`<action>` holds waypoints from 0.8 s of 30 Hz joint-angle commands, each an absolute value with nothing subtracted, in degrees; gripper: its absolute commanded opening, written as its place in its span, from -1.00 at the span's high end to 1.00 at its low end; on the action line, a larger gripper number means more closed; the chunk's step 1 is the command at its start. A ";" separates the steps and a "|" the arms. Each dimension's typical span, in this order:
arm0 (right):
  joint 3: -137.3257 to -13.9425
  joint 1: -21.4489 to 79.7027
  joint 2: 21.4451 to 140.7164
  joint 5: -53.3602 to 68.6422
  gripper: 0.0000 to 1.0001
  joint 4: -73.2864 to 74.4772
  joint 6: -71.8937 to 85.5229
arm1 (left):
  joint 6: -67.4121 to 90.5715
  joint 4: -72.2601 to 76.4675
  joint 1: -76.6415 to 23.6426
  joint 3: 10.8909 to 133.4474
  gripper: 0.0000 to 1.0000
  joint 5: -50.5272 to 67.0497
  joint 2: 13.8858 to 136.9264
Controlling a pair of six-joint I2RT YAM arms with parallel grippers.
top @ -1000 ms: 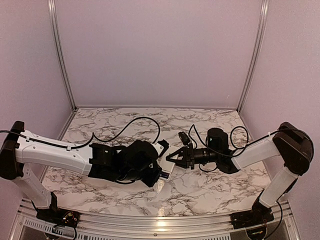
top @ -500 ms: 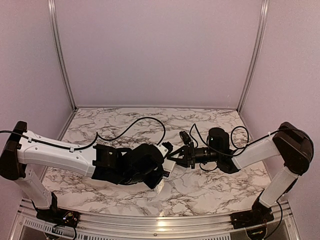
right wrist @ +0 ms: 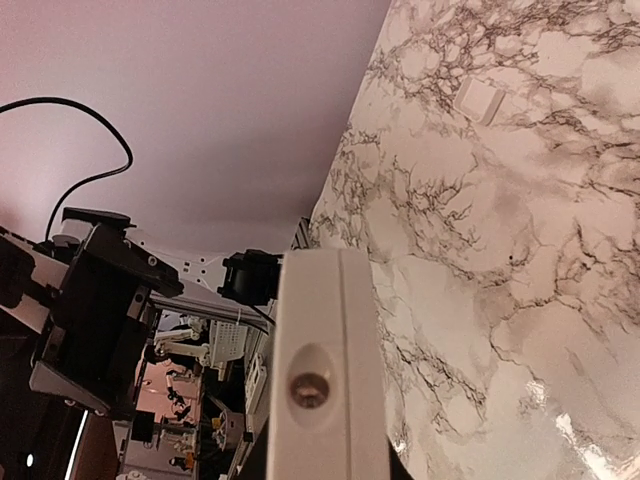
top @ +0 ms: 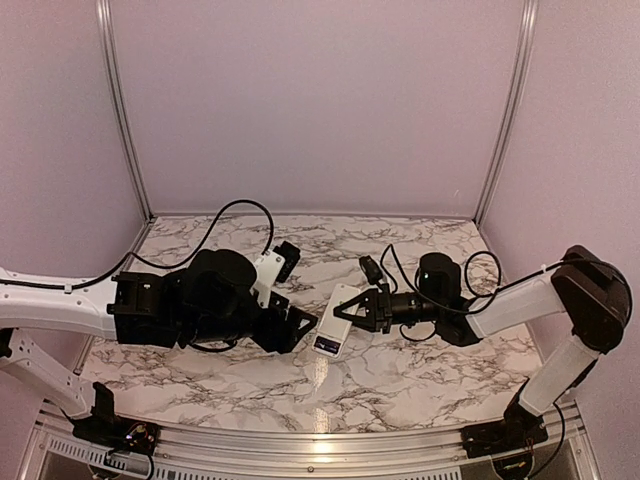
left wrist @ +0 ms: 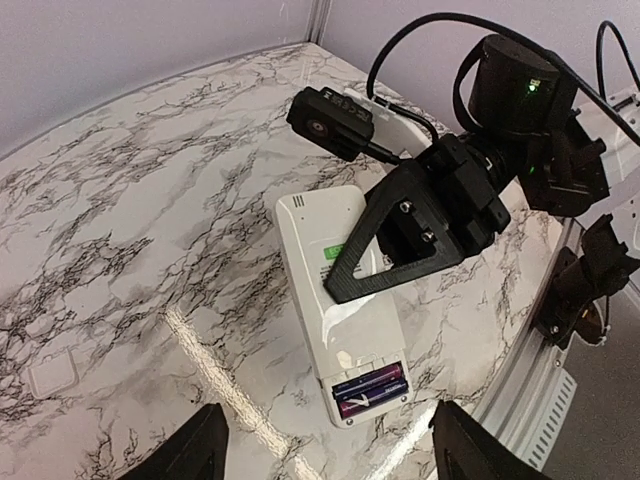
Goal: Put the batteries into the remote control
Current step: Load the battery into the battery compartment.
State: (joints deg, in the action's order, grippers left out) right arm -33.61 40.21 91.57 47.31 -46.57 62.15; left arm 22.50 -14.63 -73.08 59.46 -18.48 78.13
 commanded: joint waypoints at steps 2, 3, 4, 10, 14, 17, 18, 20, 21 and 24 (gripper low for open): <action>-35.75 39.99 88.96 48.78 1.00 -51.18 59.21 | 28.30 -2.36 -68.16 50.24 -0.50 -5.60 72.03; -35.85 40.07 88.77 49.07 1.00 -52.22 59.16 | 28.73 -1.58 -67.93 49.52 -0.51 -4.53 72.02; -36.07 40.14 88.71 49.25 1.00 -52.96 59.15 | 29.15 -1.50 -67.86 49.19 -0.52 -3.69 72.36; -38.32 41.32 88.20 50.50 1.00 -54.00 58.36 | 31.11 1.52 -67.81 49.06 -0.52 -0.21 76.54; -39.22 42.06 87.75 50.54 1.00 -54.05 58.10 | 31.92 3.61 -67.76 49.88 -0.50 2.43 78.91; -39.82 42.56 87.31 50.86 1.00 -53.61 57.63 | 32.14 4.15 -67.76 50.51 -0.45 2.72 80.39; -40.00 42.70 87.13 50.91 1.00 -53.24 57.31 | 32.21 4.38 -67.72 50.65 -0.43 2.68 80.67; -40.23 42.80 86.79 50.77 1.00 -52.57 56.94 | 32.59 4.55 -67.40 50.93 -0.33 2.48 81.17; -40.25 42.85 86.62 50.80 1.00 -52.46 56.83 | 32.84 4.51 -67.22 50.97 -0.28 2.28 81.27; -40.51 43.00 86.35 50.67 1.00 -51.83 56.38 | 34.16 5.22 -66.47 50.52 -0.16 1.88 81.38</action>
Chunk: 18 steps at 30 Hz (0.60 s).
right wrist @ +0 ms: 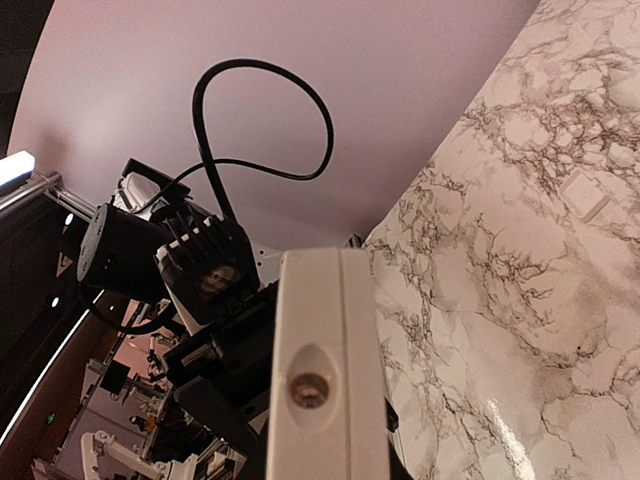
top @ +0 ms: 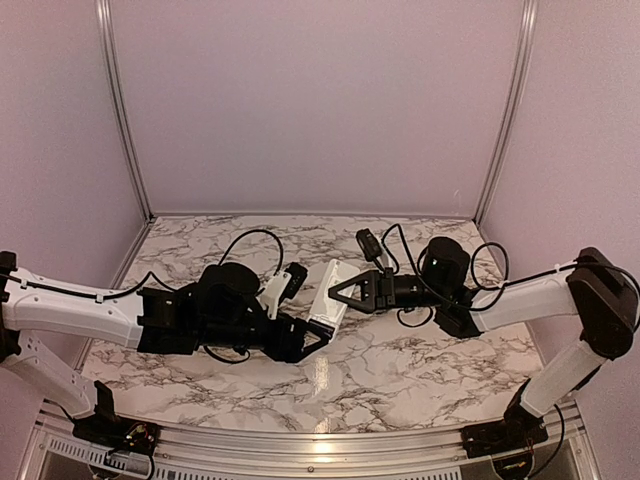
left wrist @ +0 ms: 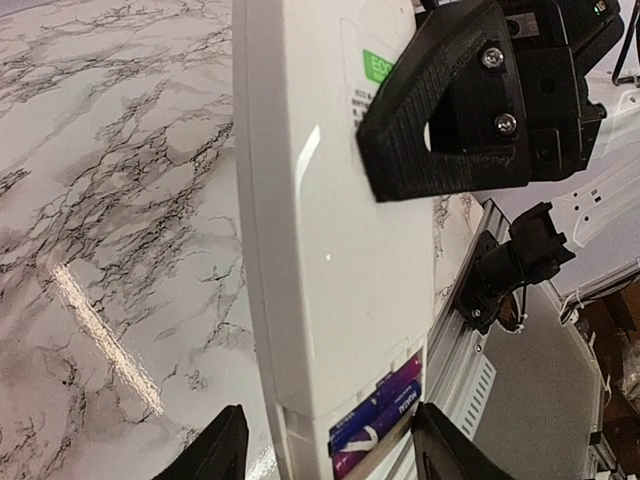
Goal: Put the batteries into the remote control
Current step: Load the battery into the battery compartment.
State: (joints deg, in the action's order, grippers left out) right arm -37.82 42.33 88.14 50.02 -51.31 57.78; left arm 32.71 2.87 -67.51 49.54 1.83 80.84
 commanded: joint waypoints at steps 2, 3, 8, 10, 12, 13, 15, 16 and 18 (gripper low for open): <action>-40.67 43.06 86.30 50.54 1.00 -51.35 55.91 | 34.28 5.77 -66.45 50.32 -0.13 2.01 81.74; -40.69 43.11 86.26 50.47 1.00 -51.21 55.76 | 34.23 6.11 -66.45 50.32 -0.13 2.40 81.96; -40.68 43.12 86.28 50.45 1.00 -51.05 55.42 | 34.95 7.97 -66.31 50.42 -0.20 3.87 82.47; -40.78 43.15 86.29 50.47 1.00 -50.75 55.15 | 35.29 8.49 -66.00 50.38 -0.19 4.06 82.53; -40.74 43.12 86.24 50.37 1.00 -50.47 54.98 | 35.38 8.78 -65.75 50.28 -0.15 4.02 82.38; -40.70 43.11 86.34 50.36 1.00 -50.43 54.97 | 35.46 8.78 -65.62 50.27 -0.12 4.07 82.33; -40.63 43.15 86.38 50.36 1.00 -50.58 55.03 | 35.85 9.14 -65.19 50.00 -0.09 4.34 82.31; -40.59 43.13 86.42 50.38 1.00 -50.68 55.06 | 36.14 9.57 -64.95 49.72 -0.07 4.78 82.35; -40.52 43.14 86.54 50.45 1.00 -51.04 55.26 | 36.74 10.01 -64.54 49.13 0.08 5.01 82.42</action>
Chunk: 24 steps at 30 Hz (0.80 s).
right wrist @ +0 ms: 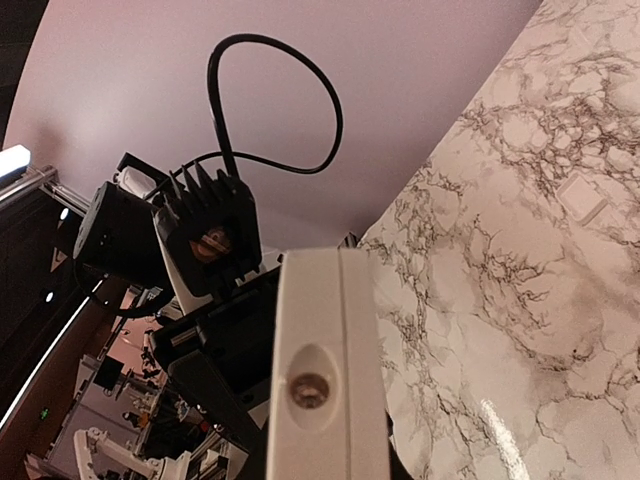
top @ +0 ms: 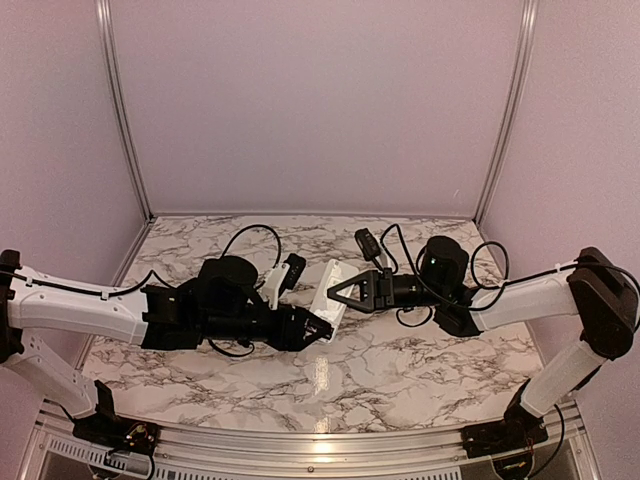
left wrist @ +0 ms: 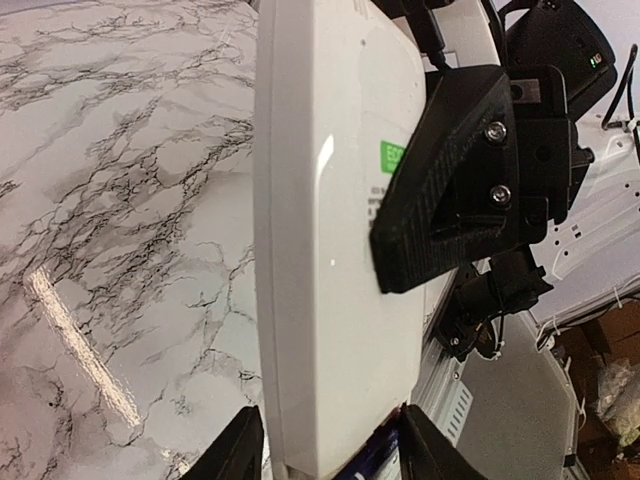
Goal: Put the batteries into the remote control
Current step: Load the battery into the battery compartment.
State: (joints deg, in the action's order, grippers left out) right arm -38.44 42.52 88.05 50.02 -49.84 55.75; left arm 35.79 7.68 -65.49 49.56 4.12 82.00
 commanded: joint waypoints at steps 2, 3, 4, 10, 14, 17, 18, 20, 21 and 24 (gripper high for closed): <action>-40.47 43.14 86.48 50.36 1.00 -51.14 55.28 | 37.07 9.93 -64.20 48.74 0.23 4.99 82.48; -40.59 43.11 86.51 50.41 1.00 -51.23 55.38 | 37.02 9.62 -64.09 48.70 0.30 4.75 82.57; -40.59 43.15 86.53 50.31 1.00 -51.21 55.45 | 36.78 9.26 -64.07 48.74 0.35 4.63 82.67; -40.87 42.70 86.81 50.35 1.00 -51.65 55.88 | 34.41 5.49 -64.07 49.81 0.32 3.95 83.06; -40.62 41.08 86.22 50.45 1.00 -50.79 55.67 | 31.88 1.58 -63.46 50.94 -0.16 2.60 81.60; -39.62 39.01 85.19 50.33 1.00 -49.16 55.15 | 31.96 0.18 -60.28 49.49 -0.36 0.68 77.54; -39.18 38.14 84.73 50.20 1.00 -48.34 54.88 | 32.13 -0.74 -58.97 48.81 -0.41 -1.09 76.24; -38.29 36.40 83.64 49.91 1.00 -46.68 54.16 | 32.37 -3.94 -56.34 47.92 -0.48 -4.74 74.21; -37.75 35.60 83.06 49.76 1.00 -45.67 53.65 | 32.66 -5.55 -54.80 47.64 -0.54 -6.34 73.58; -36.82 33.73 81.51 49.54 1.00 -42.94 52.04 | 32.98 -10.10 -50.14 46.92 -0.74 -8.59 72.73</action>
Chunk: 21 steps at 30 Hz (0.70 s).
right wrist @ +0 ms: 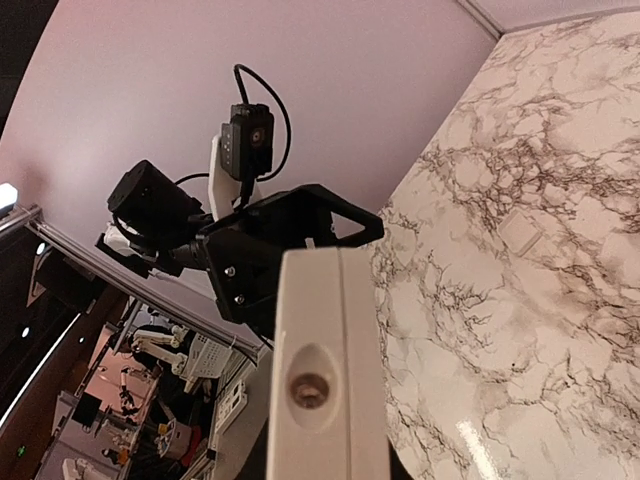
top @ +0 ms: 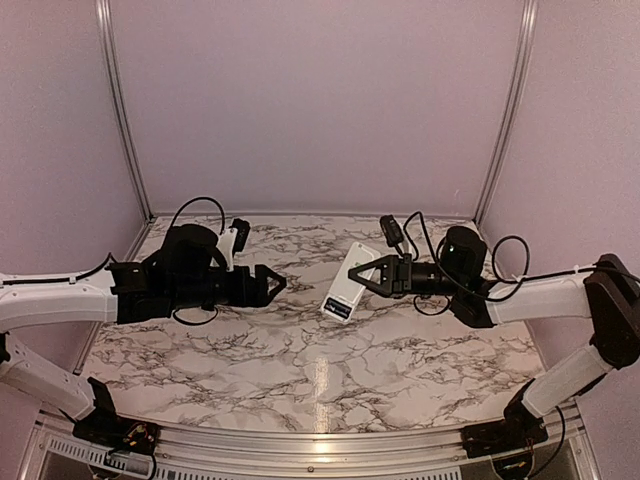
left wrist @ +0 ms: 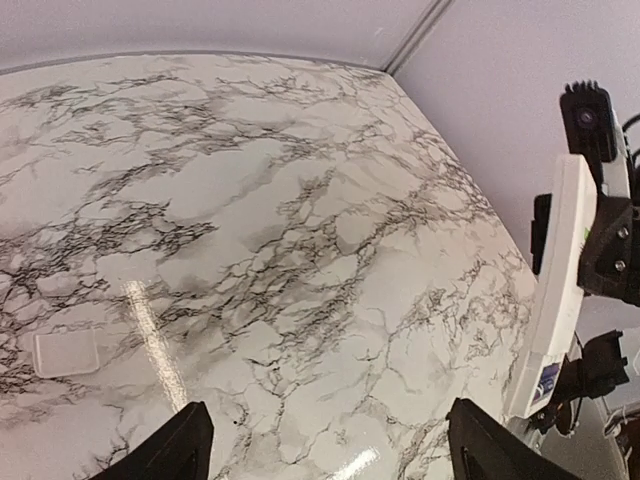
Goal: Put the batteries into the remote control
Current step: Load the battery into the battery compartment, then pass from the right arm to the left
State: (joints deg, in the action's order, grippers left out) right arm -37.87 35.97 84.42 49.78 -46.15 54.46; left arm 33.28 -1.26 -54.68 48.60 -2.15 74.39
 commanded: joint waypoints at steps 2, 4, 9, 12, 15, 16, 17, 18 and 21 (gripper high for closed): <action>-36.38 33.07 80.81 49.48 1.00 -41.62 51.10 | 31.79 -12.67 -47.95 47.12 -0.80 -11.24 73.17; -36.72 32.79 80.59 48.96 1.00 -38.69 49.46 | 30.17 -14.62 -46.11 47.87 -0.80 -12.73 74.81; -37.31 32.74 81.59 47.94 1.00 -34.63 46.27 | 25.04 -11.26 -45.26 49.60 -0.72 -6.26 77.99; -36.95 32.78 83.25 47.24 1.00 -35.45 46.98 | 24.39 -1.06 -46.86 46.06 -0.81 2.35 76.56; -36.82 32.86 84.67 45.30 1.00 -35.52 48.23 | 22.63 2.71 -51.98 45.98 -0.88 0.70 76.56; -36.83 32.95 85.18 44.64 1.00 -35.36 48.62 | 22.36 3.28 -53.62 46.51 -0.90 0.43 76.96; -36.83 33.14 85.65 44.02 1.00 -35.29 48.89 | 22.32 3.46 -55.23 47.33 -0.92 -0.81 77.72; -36.89 33.32 86.07 43.69 1.00 -35.26 49.24 | 22.22 3.51 -56.75 48.44 -0.94 -1.58 78.68; -37.08 34.17 86.87 42.76 1.00 -34.94 49.77 | 21.89 2.70 -60.42 52.80 -0.98 -2.91 82.56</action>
